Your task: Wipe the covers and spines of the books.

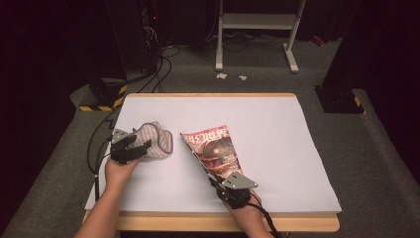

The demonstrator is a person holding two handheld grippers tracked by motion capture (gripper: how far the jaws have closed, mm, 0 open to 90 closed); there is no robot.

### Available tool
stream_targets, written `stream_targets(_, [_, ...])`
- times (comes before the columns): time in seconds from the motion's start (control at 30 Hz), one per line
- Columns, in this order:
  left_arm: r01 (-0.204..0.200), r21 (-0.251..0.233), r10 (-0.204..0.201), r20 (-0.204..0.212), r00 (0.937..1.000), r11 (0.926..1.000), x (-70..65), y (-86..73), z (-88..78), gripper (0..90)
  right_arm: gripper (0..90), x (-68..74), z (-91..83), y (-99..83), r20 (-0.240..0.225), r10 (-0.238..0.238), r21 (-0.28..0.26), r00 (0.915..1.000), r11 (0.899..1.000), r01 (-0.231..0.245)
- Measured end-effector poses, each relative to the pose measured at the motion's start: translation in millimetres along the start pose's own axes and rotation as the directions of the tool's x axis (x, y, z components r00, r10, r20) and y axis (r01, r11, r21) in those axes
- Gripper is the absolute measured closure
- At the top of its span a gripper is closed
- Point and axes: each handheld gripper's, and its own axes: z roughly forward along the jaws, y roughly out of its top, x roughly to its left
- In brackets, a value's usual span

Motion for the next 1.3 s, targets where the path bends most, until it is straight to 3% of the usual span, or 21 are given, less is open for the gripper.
stream_targets(0.17, [-0.012,-0.01,0.012,0.002,0.9999,0.9999,-4.2,1.7,-5.0,29.8,80.5,0.1,-0.2,0.1,0.001,0.0,0.0,1.0,1.0,0.0])
stream_targets(0.33, [-0.03,-0.018,0.031,0.03,0.9991,0.9994,-12.9,2.6,-9.7,31.0,80.4,0.3,0.0,0.0,0.001,-0.001,0.001,1.0,1.0,0.001])
stream_targets(0.4, [-0.056,-0.024,0.058,0.066,0.9961,0.9981,-24.6,2.7,-14.6,32.0,80.4,0.4,0.1,-0.1,0.0,0.0,0.001,1.0,1.0,0.0])
stream_targets(0.57, [-0.127,-0.003,0.126,0.103,0.9866,0.992,-49.4,-4.3,-14.9,31.5,80.4,0.5,0.0,0.2,0.001,-0.001,0.001,1.0,1.0,0.001])
stream_targets(0.73, [-0.131,0.005,0.129,0.142,0.9814,0.9914,-59.4,-12.0,-14.3,31.4,80.4,0.5,-0.2,0.3,0.002,-0.001,0.001,1.0,1.0,0.001])
stream_targets(0.8, [-0.13,0.041,0.121,0.166,0.9786,0.9907,-65.3,-20.0,-11.5,30.1,80.5,0.2,-0.3,0.3,0.001,0.0,0.001,1.0,1.0,0.0])
stream_targets(0.97, [-0.129,0.062,0.114,0.199,0.9734,0.9897,-73.2,-33.7,-11.2,28.1,80.5,0.3,-0.4,0.3,0.002,0.0,0.001,1.0,1.0,0.0])
stream_targets(1.07, [-0.11,0.062,0.093,0.235,0.9676,0.992,-73.8,-39.3,-11.9,25.8,80.5,0.8,-0.5,0.3,0.005,0.0,0.0,1.0,1.0,0.0])
stream_targets(1.17, [-0.124,0.049,0.108,0.253,0.9614,0.9911,-75.1,-42.1,-12.2,25.2,80.5,1.4,-0.3,-0.1,0.007,0.001,0.001,1.0,1.0,-0.001])
stream_targets(1.23, [-0.124,0.052,0.104,0.286,0.9526,0.9909,-75.1,-42.6,-11.2,22.1,80.5,1.9,0.7,-0.4,0.003,0.0,0.006,1.0,1.0,0.0])
stream_targets(1.27, [-0.124,0.052,0.104,0.286,0.9526,0.9909,-75.1,-42.6,-11.2,21.0,80.5,1.9,0.7,-0.4,0.003,0.0,0.006,1.0,1.0,0.0])
stream_targets(1.3, [-0.112,0.062,0.087,0.314,0.9453,0.9918,-72.8,-42.7,-10.5,20.6,80.5,2.4,1.1,0.2,0.005,-0.003,0.008,1.0,1.0,0.003])
